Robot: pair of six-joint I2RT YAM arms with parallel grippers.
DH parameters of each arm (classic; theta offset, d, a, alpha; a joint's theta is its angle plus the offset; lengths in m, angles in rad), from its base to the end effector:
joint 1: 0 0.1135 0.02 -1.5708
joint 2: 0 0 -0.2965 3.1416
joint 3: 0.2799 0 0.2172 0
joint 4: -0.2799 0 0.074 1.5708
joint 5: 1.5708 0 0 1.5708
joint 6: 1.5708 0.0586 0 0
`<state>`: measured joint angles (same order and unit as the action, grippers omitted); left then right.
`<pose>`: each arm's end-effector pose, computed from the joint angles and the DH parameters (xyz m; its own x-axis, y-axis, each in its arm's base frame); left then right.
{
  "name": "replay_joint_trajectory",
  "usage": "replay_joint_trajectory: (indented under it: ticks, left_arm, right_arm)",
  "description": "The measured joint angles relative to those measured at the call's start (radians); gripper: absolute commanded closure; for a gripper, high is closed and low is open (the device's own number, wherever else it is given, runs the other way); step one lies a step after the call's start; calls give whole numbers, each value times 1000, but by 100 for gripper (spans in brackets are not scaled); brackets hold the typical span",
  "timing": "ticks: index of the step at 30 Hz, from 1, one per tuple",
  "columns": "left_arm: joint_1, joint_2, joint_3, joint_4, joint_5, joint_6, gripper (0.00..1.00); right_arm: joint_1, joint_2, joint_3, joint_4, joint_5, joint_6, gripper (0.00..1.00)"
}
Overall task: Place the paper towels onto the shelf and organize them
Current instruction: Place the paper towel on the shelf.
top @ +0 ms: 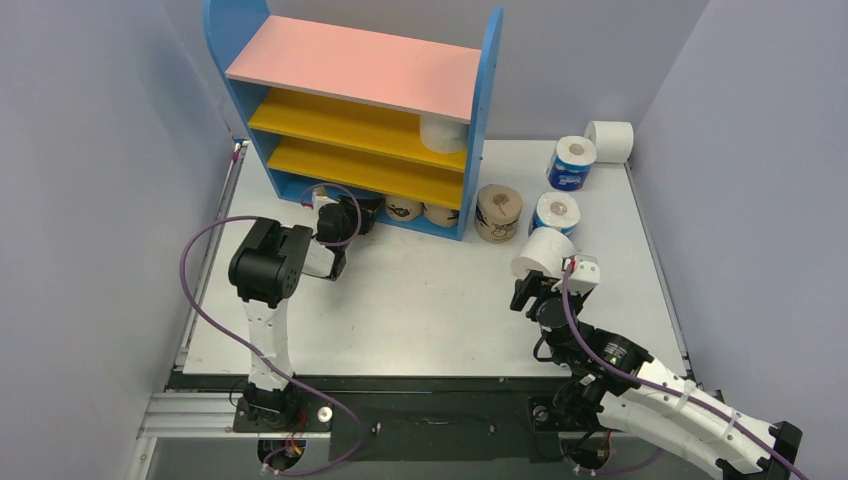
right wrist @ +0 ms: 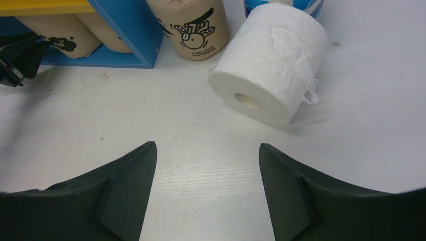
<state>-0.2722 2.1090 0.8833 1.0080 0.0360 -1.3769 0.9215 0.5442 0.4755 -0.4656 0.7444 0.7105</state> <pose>0.4122 -0.1172 0.1633 -0.3370 -0.9241 -0.1805 -0.1458 0.2406 -0.9596 0.0797 0.0393 0.2529 -0.3855 0.2855 -0.8774 0.0240 0.9537 0.2998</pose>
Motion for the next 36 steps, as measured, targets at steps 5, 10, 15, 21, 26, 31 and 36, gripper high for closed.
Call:
replay_joint_trajectory:
  ticks: [5,10,15,21,26,31,36]
  left_arm:
    - [-2,6,6,0,0,0,78]
    - [-2,12,12,3,0,-1,78]
    - [-2,14,12,8,0,-3,78]
    - [0,5,-6,14,-1,-2,77]
    - [11,-61,-75,5,-3,12,74]
    - [43,-202,-161,-15,-13,41,67]
    - [58,-409,-257,-119,-57,111,59]
  right_arm:
    - [0,1,0,0,0,0,30]
    - [0,7,0,0,0,0,30]
    - [0,9,0,0,1,0,30]
    - [0,9,0,0,1,0,30]
    - [0,9,0,0,1,0,30]
    - [0,5,0,0,0,1,30]
    - [0,-16,0,0,2,2,27]
